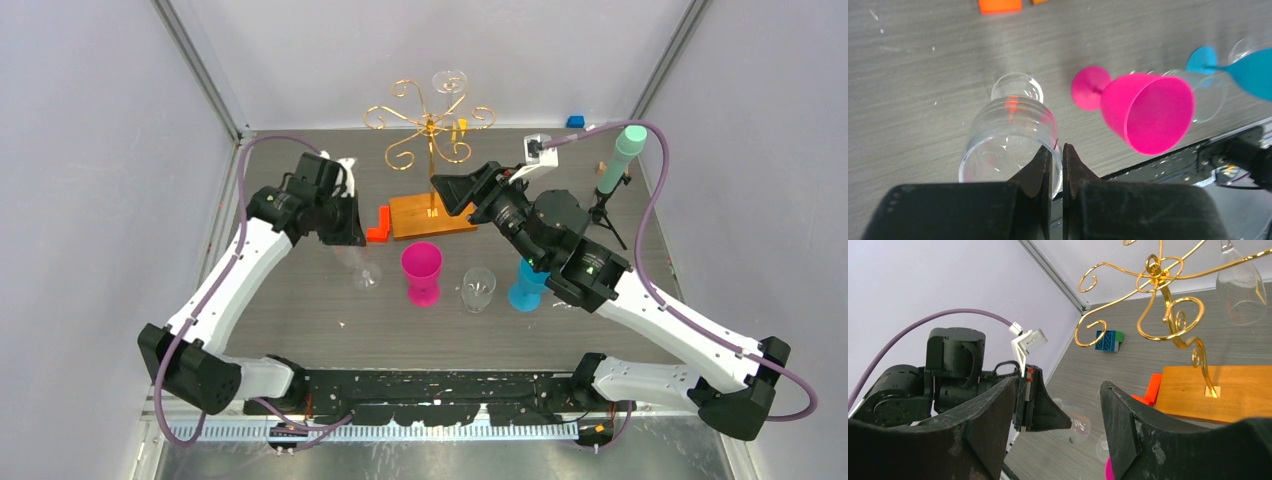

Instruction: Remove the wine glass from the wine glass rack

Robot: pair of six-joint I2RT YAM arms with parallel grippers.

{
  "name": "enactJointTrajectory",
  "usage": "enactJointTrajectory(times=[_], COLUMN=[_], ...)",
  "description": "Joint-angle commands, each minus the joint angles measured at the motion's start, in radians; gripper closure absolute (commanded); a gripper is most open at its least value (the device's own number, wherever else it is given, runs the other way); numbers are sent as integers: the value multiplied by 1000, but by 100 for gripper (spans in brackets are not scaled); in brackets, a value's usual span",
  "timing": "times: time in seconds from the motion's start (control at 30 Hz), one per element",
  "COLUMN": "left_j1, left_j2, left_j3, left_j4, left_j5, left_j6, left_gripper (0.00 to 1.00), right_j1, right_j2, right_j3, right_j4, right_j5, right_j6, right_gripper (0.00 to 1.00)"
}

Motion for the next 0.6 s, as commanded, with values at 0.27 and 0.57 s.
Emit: enactJointTrajectory(times=[0.27, 0.57], left_j1=[-161, -237], left_j2=[-66, -71], left_j3=[-127, -181], left_j4=[55, 147], left_j5=[-139, -211], left_j6=[-32, -65], left_gripper=[100, 100], right_j1=[-5, -8], right_j2=[-42, -53], right_j3=[-29, -41], right_j4=[-14, -18], right_j5=[70, 94], right_j6=[59, 85], right_gripper=[33, 34])
